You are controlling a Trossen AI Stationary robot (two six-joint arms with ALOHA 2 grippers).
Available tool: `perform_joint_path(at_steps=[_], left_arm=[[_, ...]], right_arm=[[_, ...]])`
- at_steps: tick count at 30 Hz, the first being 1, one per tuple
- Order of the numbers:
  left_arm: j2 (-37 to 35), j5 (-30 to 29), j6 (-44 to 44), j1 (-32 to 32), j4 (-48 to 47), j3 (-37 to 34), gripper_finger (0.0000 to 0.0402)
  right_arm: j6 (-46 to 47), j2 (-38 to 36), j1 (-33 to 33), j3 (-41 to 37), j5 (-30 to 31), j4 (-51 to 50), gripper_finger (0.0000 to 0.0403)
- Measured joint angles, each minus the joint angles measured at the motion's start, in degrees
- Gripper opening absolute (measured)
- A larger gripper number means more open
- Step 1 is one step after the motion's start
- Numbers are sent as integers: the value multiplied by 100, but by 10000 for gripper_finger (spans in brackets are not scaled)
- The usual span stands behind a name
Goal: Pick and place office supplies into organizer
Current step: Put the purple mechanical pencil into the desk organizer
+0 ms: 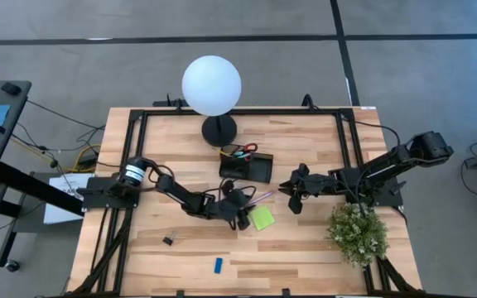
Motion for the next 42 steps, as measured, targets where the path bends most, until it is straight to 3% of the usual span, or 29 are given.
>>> perform_joint_path(at_steps=[11,23,29,33,36,42], left_arm=[[-235,-84,-387,-10,-855,3,171],[-239,-3,-636,115,-731,-14,167],[-144,-156,-758,110,-893,3,103],[197,-484,-862,48,-201,3,58],[324,-844,-763,-2,-9,3,41],[333,-808,-761,8,198,-6,24]], right_arm=[[1,0,0,0,0,-15,72],[-4,0,0,0,0,-16,72],[-20,0,0,0,-2,-44,72],[-20,0,2,0,-2,-88,72],[-20,0,2,-1,-2,-99,72],[-20,0,2,-2,-2,-112,72]])
